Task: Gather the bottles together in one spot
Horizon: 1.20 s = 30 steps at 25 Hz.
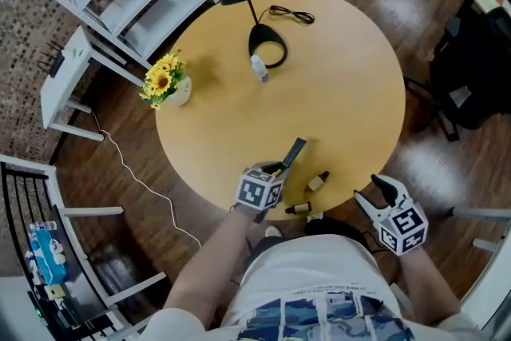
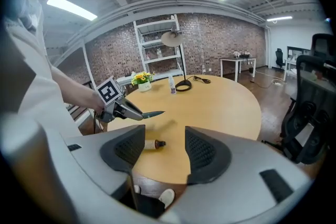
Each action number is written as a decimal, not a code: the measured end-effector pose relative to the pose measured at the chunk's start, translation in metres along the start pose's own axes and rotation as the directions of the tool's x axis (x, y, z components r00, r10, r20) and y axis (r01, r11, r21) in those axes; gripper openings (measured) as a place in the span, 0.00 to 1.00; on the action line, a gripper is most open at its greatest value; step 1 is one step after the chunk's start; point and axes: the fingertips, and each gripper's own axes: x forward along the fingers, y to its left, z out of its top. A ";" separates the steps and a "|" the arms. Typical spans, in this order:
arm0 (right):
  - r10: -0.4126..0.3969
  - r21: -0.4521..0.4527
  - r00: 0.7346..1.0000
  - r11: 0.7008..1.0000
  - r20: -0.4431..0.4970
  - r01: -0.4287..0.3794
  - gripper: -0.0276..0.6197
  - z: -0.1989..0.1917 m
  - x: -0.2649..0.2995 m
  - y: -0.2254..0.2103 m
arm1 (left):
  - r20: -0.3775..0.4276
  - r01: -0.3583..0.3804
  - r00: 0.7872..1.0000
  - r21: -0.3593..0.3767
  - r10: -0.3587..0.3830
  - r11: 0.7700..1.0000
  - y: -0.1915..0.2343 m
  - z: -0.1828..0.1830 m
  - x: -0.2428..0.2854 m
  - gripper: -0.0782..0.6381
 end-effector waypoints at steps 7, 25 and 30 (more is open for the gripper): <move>0.240 0.191 0.943 0.939 0.229 -0.286 0.43 0.086 0.034 0.072 | 0.462 0.524 0.798 -0.213 -0.388 0.825 -0.050 0.037 -0.124 0.25; 0.482 0.176 0.826 0.822 0.291 -0.542 0.25 0.123 0.040 0.267 | 0.528 0.708 0.605 -0.014 -0.596 0.706 -0.077 -0.053 -0.257 0.26; 0.304 0.005 0.926 0.950 0.226 -0.313 0.25 0.131 0.058 0.201 | 0.387 0.196 0.906 -0.016 -0.174 0.981 -0.018 -0.056 -0.219 0.26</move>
